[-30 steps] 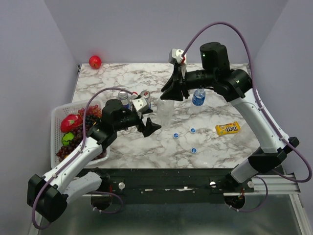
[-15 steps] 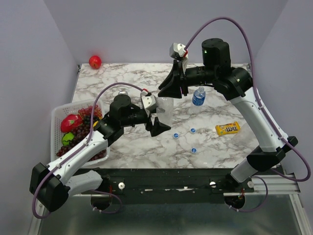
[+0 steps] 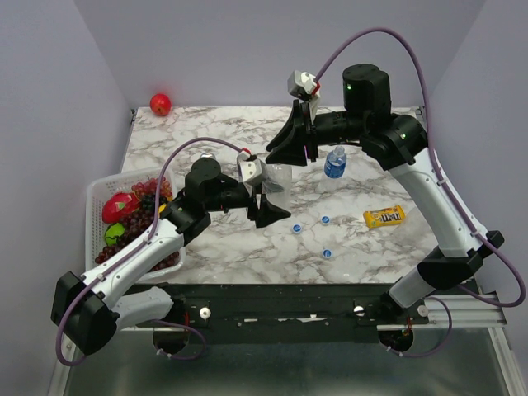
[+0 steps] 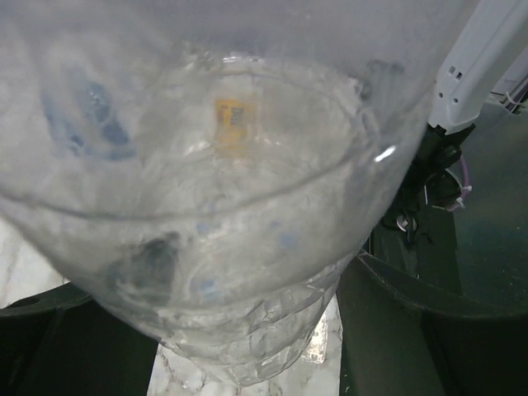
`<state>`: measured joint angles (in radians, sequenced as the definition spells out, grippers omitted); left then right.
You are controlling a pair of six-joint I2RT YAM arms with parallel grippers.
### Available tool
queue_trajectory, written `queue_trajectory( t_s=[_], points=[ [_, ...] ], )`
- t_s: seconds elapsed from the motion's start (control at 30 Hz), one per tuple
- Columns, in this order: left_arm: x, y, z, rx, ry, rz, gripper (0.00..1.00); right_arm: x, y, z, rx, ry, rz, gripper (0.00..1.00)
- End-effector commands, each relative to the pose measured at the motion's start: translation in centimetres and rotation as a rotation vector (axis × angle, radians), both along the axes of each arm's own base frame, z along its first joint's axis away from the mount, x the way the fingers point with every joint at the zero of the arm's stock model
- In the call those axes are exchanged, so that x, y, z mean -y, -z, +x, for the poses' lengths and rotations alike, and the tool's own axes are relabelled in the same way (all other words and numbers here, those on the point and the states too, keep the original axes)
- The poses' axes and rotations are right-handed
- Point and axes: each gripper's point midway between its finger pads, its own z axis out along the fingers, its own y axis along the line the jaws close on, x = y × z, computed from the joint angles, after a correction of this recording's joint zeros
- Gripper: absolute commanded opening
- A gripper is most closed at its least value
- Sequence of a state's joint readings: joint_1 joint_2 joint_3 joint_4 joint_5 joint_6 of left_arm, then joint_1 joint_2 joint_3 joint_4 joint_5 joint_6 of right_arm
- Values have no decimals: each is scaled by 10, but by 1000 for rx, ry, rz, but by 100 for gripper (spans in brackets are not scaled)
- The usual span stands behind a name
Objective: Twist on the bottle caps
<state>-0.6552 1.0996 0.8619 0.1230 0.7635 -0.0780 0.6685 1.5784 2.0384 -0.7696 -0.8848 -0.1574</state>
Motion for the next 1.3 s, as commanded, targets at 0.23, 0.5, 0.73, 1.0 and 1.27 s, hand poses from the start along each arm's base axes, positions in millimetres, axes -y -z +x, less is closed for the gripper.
queue_trajectory(
  t_s=[0.23, 0.5, 0.73, 1.0, 1.27],
  points=[
    [8, -20, -8, 24, 66, -58, 74, -3, -12, -8, 10, -38, 40, 1],
    [-1, 0, -15, 25, 80, 4, 28, 8, -6, -2, 11, 39, 8, 38],
    [-55, 57, -13, 156, -84, 235, 0, 86, 46, 28, 77, 260, -109, 100],
    [-92, 88, -1, 178, -195, 340, 0, 142, 246, -13, 191, 12, -592, 92],
    [-116, 88, 18, 70, -329, 333, 0, 172, 358, -21, 409, -193, -885, 72]
  ],
)
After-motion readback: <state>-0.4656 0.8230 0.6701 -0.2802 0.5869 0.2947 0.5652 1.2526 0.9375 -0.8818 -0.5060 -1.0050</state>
